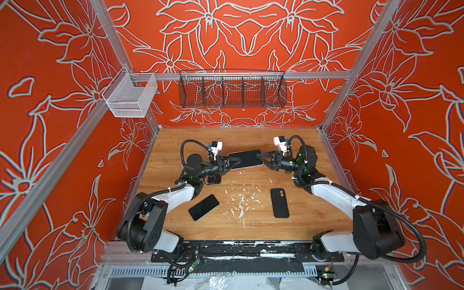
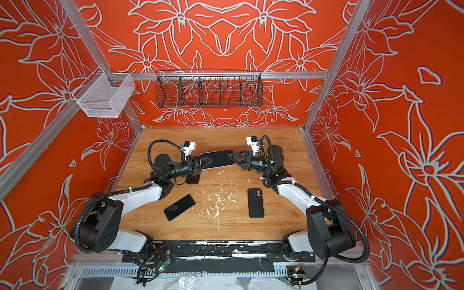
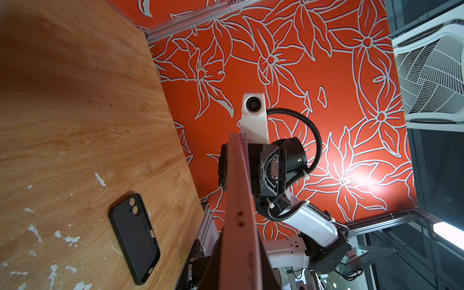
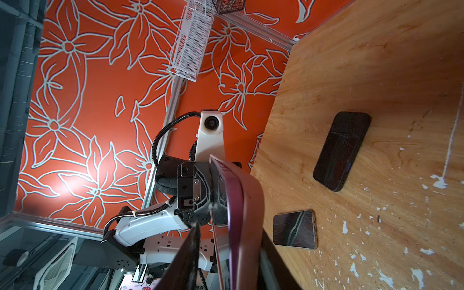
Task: Put the phone into the phone case
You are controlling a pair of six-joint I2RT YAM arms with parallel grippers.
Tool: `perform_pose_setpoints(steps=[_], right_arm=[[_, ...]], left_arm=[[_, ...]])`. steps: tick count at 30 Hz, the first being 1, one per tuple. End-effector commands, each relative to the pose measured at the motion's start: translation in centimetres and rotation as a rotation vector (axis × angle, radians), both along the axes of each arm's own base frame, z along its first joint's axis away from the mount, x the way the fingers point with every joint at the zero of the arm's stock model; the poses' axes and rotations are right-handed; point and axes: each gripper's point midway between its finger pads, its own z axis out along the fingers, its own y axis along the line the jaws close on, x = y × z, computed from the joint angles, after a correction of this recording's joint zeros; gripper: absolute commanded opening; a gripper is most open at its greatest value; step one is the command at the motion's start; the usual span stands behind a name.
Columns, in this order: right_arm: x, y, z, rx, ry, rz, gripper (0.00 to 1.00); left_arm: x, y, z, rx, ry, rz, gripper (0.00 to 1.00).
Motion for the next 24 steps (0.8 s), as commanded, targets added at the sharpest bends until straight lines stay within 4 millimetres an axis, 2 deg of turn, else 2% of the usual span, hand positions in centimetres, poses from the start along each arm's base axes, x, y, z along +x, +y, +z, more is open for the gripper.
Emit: perform_pose_setpoints(steps=[1,7,14,18,19,22,24], right_arm=[[0.4,0.0,3.8,0.049,-0.110,0.013,0.37],[1.0,0.2,3.6,0.046,-0.105,0.016,0.34],[1.6,0.3,2.7,0.035,-0.092,0.006,0.11],[1.6,0.1,2.5,0.027,-0.098,0.001,0.03],[1.6,0.0,2.5,0.025,-0.102,-0.001,0.04],[1.8,-0.3,2.7,0.026,-0.103,-0.009,0.25],[1.9,-0.4,3.1,0.029,-0.111,-0.008,0.30]], left_arm=[[-1.0,-0.3,1.0,-0.014,-0.036,-0.039,0.11],[-1.3,-0.7,1.0,-0.012,-0.032,-0.057,0.10],[-1.6,-0.9,1.0,-0.007,-0.036,-0.070,0.10],[-1.8,-1.0,1.1,-0.004,-0.040,-0.078,0.10],[-1.9,-1.1,1.2,-0.004,-0.041,-0.081,0.10],[-2.0,-1.2,1.2,-0.002,-0.043,-0.087,0.10],[-2.1,-1.3,1.3,-0.001,-0.043,-0.091,0.10]])
